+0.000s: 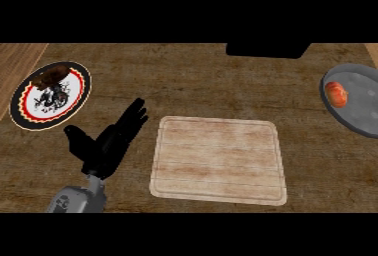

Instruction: Pick the squash from the cutting board and place it in the pan

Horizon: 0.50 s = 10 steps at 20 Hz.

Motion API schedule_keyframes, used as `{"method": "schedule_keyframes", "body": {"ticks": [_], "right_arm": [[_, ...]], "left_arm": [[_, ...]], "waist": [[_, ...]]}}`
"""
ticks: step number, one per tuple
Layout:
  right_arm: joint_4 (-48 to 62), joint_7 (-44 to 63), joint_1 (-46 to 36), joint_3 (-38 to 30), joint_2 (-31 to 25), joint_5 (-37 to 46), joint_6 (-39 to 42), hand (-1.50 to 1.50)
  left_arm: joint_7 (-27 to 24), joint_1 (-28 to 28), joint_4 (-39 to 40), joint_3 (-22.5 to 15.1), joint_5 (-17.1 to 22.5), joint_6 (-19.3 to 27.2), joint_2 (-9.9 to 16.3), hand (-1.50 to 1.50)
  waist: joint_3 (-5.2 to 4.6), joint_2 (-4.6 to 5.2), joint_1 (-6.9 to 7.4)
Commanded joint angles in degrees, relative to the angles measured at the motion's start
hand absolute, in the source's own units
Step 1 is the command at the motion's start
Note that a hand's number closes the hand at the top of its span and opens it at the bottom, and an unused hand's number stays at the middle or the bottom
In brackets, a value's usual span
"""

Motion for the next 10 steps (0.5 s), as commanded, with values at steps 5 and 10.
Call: {"method": "schedule_keyframes", "body": {"ticks": [5, 10], "right_arm": [[-2.32, -4.39, 3.97, 0.05, -4.75, -0.09, 13.10, -1.50], [-4.46, -5.07, 6.24, 0.14, -4.65, -0.18, 13.96, -1.50]], "left_arm": [[-0.56, 0.52, 0.59, 0.54, -0.58, 1.14, -0.41, 0.00], [0.00, 0.86, -0.03, 1.13, 0.03, 0.38, 0.56, 0.00]], "waist": [[0.17, -0.15, -1.10], [0.18, -0.41, -0.93]]}}
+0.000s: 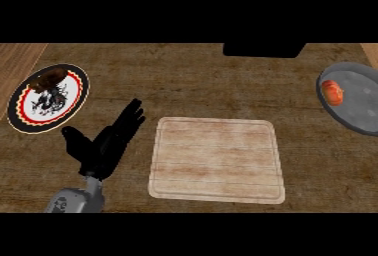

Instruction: Pick the squash from the cutting board and place it in the pan

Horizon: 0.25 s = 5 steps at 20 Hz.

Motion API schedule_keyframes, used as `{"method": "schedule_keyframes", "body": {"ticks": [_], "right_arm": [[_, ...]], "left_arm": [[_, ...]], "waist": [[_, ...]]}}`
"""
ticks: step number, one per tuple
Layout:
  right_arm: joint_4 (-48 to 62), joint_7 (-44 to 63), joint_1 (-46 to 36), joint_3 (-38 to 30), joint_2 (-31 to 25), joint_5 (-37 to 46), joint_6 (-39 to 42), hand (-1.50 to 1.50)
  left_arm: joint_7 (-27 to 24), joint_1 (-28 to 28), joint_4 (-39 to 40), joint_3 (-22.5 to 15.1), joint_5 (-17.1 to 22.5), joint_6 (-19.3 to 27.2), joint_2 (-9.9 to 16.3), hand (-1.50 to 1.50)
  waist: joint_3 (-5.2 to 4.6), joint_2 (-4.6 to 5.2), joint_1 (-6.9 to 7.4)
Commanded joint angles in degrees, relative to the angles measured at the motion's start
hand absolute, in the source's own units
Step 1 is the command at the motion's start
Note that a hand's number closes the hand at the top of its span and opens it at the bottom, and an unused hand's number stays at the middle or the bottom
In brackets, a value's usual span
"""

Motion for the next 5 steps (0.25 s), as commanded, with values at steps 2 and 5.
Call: {"method": "schedule_keyframes", "body": {"ticks": [2, 5], "right_arm": [[-1.32, -6.48, 2.16, -0.07, -2.00, -0.19, 10.07, -1.50], [-2.44, -6.89, 3.35, 0.05, -1.11, -0.27, 9.62, -1.50]], "left_arm": [[0.67, -0.38, -0.01, 0.78, 0.76, -0.19, 0.22, 0.00], [-0.06, 0.94, -0.05, -0.05, 0.05, -0.11, -0.06, 0.00]], "waist": [[-0.05, -0.19, -0.40], [-0.01, -0.18, -0.01]]}}
